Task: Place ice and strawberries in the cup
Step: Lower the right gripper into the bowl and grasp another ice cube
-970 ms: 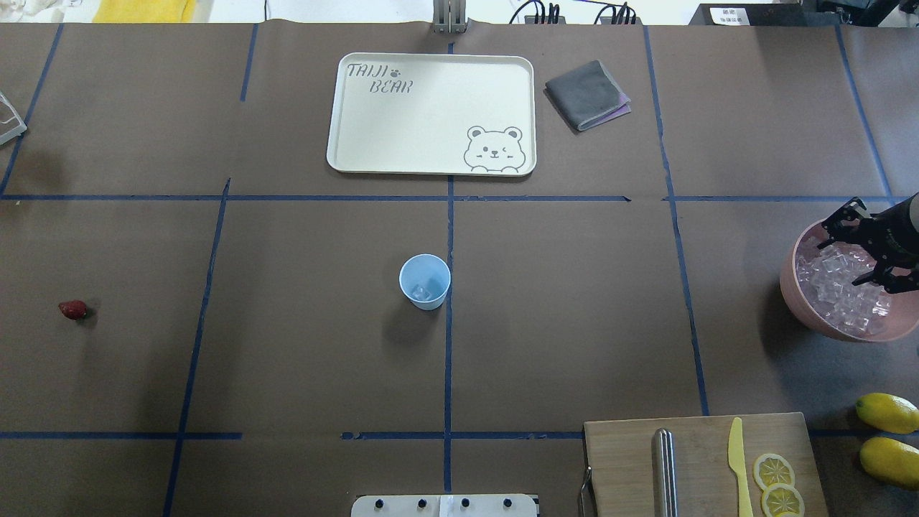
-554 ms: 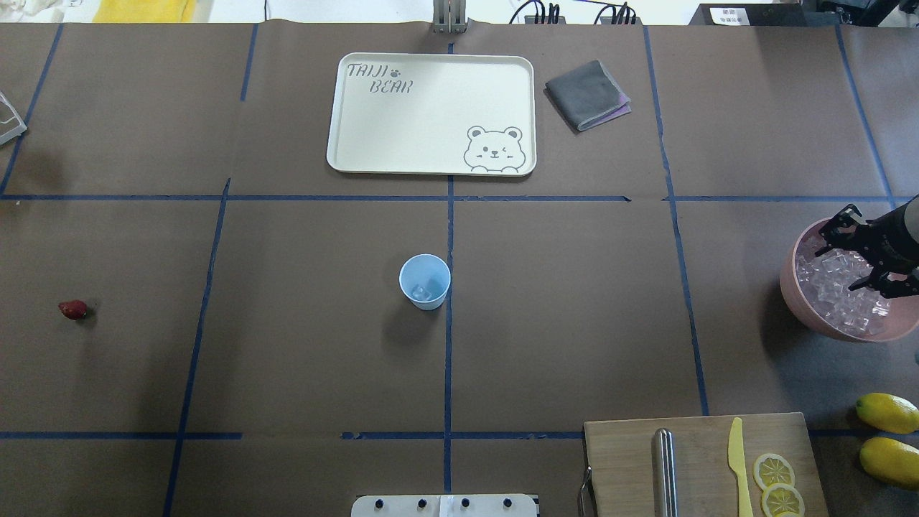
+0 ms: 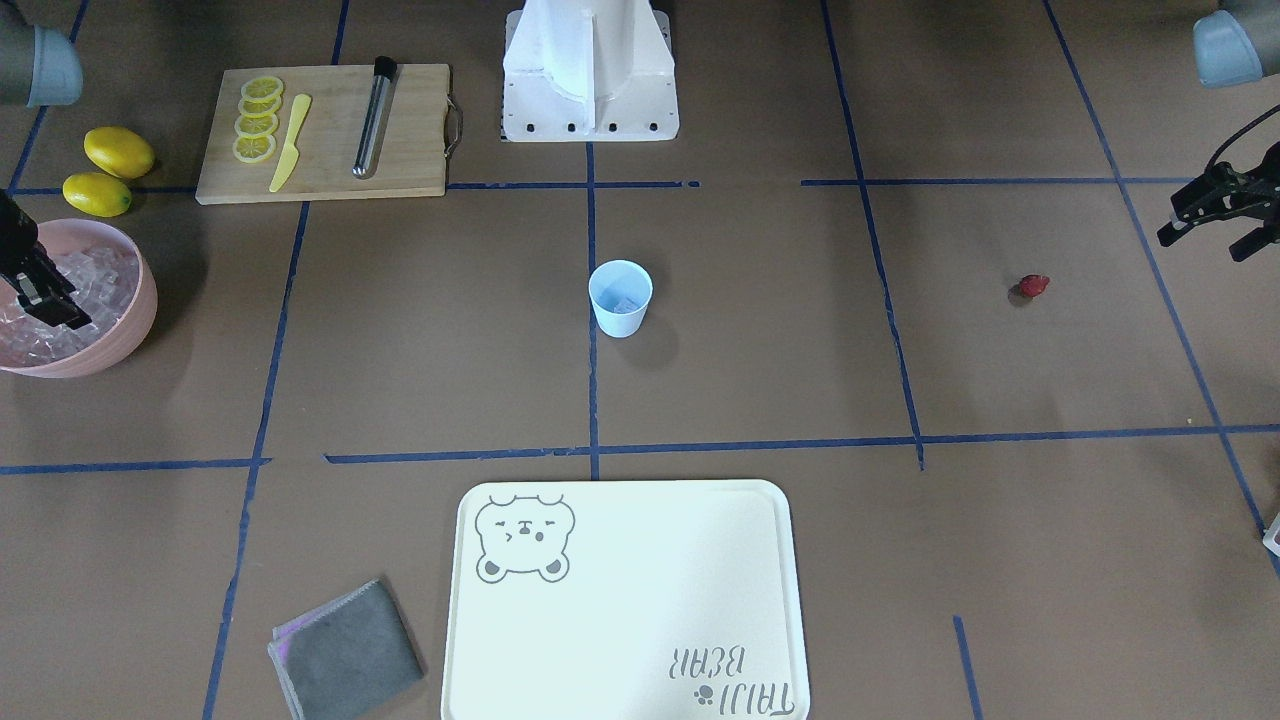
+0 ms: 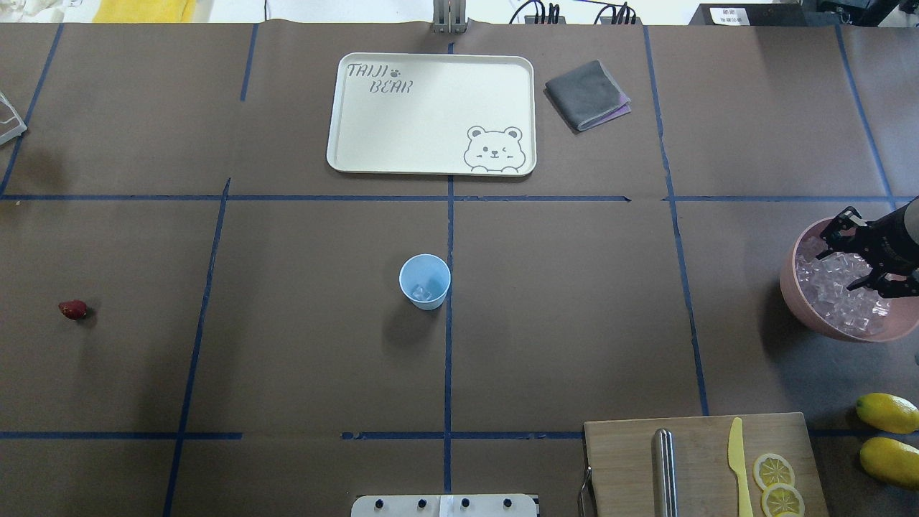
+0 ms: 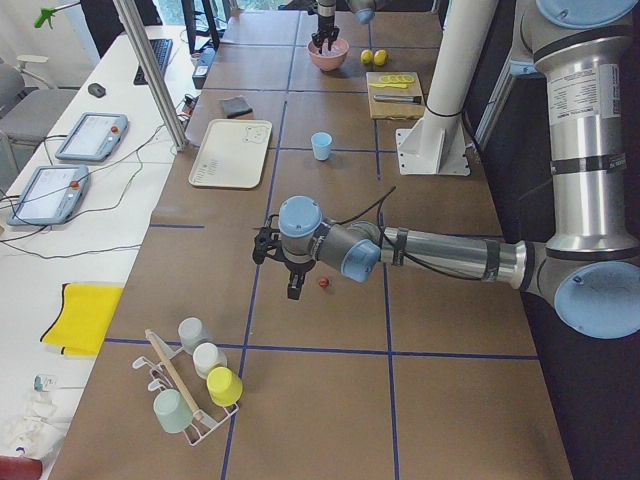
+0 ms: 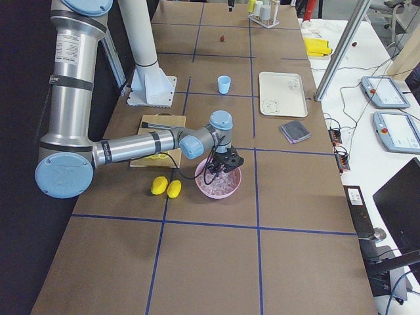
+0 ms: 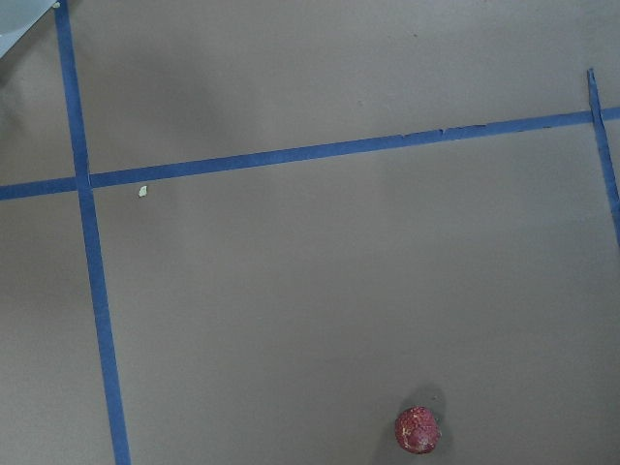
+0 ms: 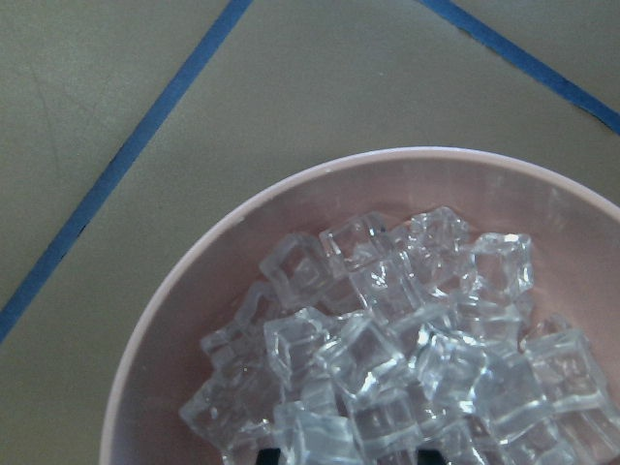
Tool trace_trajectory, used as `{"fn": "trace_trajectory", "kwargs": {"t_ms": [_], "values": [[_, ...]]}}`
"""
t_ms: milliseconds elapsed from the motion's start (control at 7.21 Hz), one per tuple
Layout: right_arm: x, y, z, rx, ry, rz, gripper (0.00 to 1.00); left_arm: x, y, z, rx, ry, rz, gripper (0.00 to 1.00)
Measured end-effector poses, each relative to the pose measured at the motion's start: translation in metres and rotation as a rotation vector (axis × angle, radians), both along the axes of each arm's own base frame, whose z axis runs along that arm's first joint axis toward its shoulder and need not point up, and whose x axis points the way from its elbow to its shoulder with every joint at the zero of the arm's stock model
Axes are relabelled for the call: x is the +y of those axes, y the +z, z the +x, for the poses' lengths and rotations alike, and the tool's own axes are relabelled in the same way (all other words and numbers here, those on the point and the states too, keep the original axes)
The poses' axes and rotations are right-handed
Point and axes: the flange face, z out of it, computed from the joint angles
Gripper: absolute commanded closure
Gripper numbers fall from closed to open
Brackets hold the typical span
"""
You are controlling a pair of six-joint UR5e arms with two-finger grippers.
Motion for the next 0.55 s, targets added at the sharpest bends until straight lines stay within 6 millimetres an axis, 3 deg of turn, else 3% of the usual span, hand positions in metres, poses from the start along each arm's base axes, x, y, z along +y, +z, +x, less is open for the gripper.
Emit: {"fn": "trace_trajectory", "kwargs": {"t_ms": [139, 554], "values": [[0.000, -0.001, 0.000, -0.001, 0.000, 0.002, 1.00, 0.002, 0.001, 0.000, 0.000, 0.000, -0.003, 0.00], [-0.001, -0.014, 0.000, -0.015, -0.002, 0.023, 1.00, 0.003, 0.003, -0.001, -0.001, 0.000, -0.005, 0.00]]}}
